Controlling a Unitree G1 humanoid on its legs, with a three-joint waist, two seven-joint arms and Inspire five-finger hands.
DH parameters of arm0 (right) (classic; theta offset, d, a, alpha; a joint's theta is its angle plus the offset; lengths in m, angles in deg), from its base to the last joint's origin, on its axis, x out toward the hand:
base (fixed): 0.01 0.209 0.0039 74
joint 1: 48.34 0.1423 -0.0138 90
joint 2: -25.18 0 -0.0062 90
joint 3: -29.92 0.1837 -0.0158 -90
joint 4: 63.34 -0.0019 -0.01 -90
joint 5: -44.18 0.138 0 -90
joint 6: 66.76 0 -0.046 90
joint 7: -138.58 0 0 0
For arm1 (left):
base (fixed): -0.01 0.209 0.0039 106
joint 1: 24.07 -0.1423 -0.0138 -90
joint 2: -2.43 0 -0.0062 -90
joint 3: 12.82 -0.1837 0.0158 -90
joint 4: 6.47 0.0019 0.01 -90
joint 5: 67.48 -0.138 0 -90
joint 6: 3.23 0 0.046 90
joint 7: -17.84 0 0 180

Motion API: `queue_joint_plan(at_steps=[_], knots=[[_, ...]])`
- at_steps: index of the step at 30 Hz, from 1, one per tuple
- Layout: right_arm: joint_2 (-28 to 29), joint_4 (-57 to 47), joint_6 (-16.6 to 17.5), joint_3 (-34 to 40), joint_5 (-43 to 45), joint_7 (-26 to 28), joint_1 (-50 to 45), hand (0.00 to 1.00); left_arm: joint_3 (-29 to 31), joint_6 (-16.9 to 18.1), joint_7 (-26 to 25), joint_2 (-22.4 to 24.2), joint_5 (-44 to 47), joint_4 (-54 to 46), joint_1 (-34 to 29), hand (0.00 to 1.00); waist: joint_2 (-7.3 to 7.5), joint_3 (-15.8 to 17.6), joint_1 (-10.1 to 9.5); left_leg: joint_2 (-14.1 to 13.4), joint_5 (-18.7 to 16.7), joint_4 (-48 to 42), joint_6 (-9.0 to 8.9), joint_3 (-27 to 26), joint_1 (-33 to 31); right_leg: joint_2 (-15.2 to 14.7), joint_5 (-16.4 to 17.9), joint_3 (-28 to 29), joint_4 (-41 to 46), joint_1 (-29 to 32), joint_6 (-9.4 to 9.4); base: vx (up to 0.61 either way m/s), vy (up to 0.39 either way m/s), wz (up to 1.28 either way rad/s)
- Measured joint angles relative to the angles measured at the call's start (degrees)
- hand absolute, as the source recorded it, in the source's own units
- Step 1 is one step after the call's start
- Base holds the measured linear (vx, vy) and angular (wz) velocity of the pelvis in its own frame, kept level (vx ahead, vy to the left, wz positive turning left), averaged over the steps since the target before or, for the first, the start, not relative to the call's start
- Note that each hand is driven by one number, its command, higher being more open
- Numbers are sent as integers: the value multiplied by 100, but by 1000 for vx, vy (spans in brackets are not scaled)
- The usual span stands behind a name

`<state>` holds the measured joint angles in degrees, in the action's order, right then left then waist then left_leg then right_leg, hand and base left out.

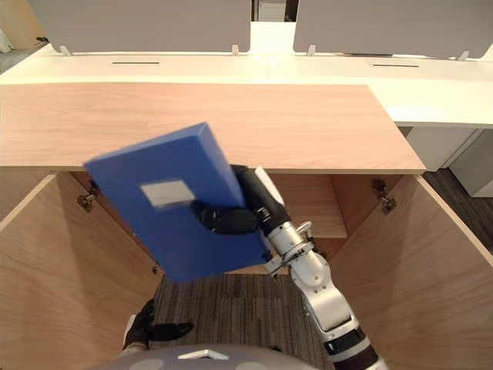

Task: Walk over to the cabinet, pick up the folder, carry it to the office cabinet, place the folder inside the office cabinet, then close the office cabinet door

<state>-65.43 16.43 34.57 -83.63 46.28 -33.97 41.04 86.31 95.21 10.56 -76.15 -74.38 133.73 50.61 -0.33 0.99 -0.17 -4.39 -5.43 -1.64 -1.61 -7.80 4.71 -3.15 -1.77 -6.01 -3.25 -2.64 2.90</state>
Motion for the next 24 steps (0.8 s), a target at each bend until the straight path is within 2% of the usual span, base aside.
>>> queue_joint_plan(at_steps=[2,4,6,9,11,15,16,20,24], knots=[[-110,242,-4,-181,-135,6,136,0,2,-28,-12,-45,-1,97,58,100,19,102,-8,-1,-4,-75,-6,-35,-170,-6,-36,43,5,148,1,-31,10,-11],[-222,455,-7,-315,-262,38,391,0,-2,-30,-23,-76,8,104,169,100,32,373,-18,-5,-41,-306,17,-54,-430,-16,-95,91,53,343,-14,-57,11,-11],[-324,758,-16,-389,-267,52,842,0,-79,-29,-32,-82,26,101,480,100,-79,816,-49,-45,-161,-817,51,-46,-981,-28,-104,141,352,801,-20,-114,14,-8],[-425,959,-65,-403,-330,39,1205,0,-171,-6,-50,-77,142,75,825,100,-228,1239,-92,-96,-252,-1289,73,-21,-1500,-27,-84,175,734,1297,-38,-169,38,-5],[-424,1067,-118,-405,-424,-66,1434,0,-188,23,-77,-79,303,58,1129,100,-278,1601,-91,-141,-349,-1718,73,40,-2043,-28,42,183,1263,1889,-62,-163,20,-2],[-406,1224,-145,-294,-437,-144,1537,0,-204,27,-81,-75,504,-135,1443,100,-269,2023,-91,-176,-476,-2393,83,75,-2830,-90,320,195,2209,2802,-84,-185,-15,1],[-371,1225,-189,-180,-427,-171,1542,0,-205,35,-80,-74,581,-291,1552,100,-265,2173,-90,-195,-544,-2692,69,76,-3184,-110,416,228,2596,3207,-100,-191,-26,-5],[-158,1216,-293,246,-266,-260,1541,0,-208,37,-81,-58,677,-650,1764,100,-252,2351,-112,-350,-752,-3372,19,48,-4048,-103,566,306,3259,4122,-120,-202,-59,-11],[322,1073,-341,1142,622,-616,1604,0,-208,22,-82,97,758,-927,2096,100,-238,2530,-129,-475,-840,-3848,15,75,-4766,-56,627,297,3682,4834,-148,-148,-49,-7]])
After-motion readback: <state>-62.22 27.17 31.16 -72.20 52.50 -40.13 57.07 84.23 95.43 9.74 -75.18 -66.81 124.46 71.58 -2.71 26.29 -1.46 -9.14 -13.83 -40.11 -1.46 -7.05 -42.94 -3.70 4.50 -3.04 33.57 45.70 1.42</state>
